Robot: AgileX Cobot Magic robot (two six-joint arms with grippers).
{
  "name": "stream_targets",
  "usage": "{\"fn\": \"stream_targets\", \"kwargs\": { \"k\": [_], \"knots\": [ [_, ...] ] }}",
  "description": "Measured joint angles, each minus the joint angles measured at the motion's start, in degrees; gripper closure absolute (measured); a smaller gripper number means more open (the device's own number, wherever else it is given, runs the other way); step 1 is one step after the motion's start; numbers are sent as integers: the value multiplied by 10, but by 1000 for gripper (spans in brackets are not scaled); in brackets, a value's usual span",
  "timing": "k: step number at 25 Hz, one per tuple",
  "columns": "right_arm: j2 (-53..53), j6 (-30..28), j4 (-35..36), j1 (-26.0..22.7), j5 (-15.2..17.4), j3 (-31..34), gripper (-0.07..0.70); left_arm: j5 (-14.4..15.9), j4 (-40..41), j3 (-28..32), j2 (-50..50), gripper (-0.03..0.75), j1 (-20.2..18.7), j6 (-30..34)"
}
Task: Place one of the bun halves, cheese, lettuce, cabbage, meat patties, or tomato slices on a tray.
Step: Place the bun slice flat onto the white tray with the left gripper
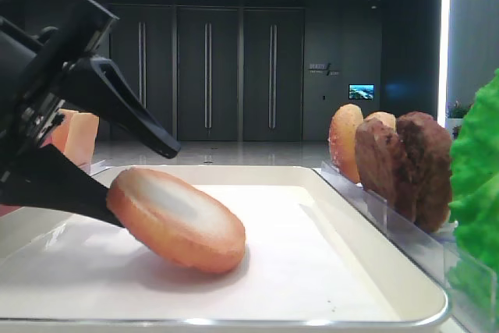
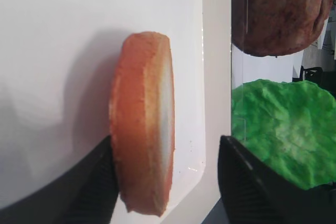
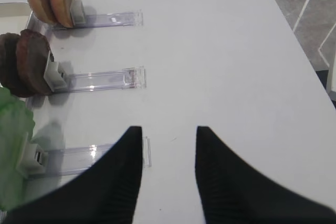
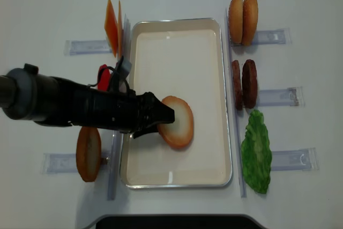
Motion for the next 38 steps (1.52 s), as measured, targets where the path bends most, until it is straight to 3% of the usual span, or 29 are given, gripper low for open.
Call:
{"fn": "stream_targets", "kwargs": {
  "k": [12, 20, 32, 38],
  "knots": [
    [0, 0, 0, 0, 0, 0, 391, -10, 12, 0, -14, 263, 0, -21],
    [0, 0, 0, 0, 0, 0, 391, -22, 53, -7, -26, 262, 0, -69],
    [0, 0, 0, 0, 0, 0, 391, -47, 175, -38, -51, 262, 0, -192],
    [0, 0, 0, 0, 0, 0, 391, -54, 199, -39, -65, 262, 0, -216]
  ]
}}
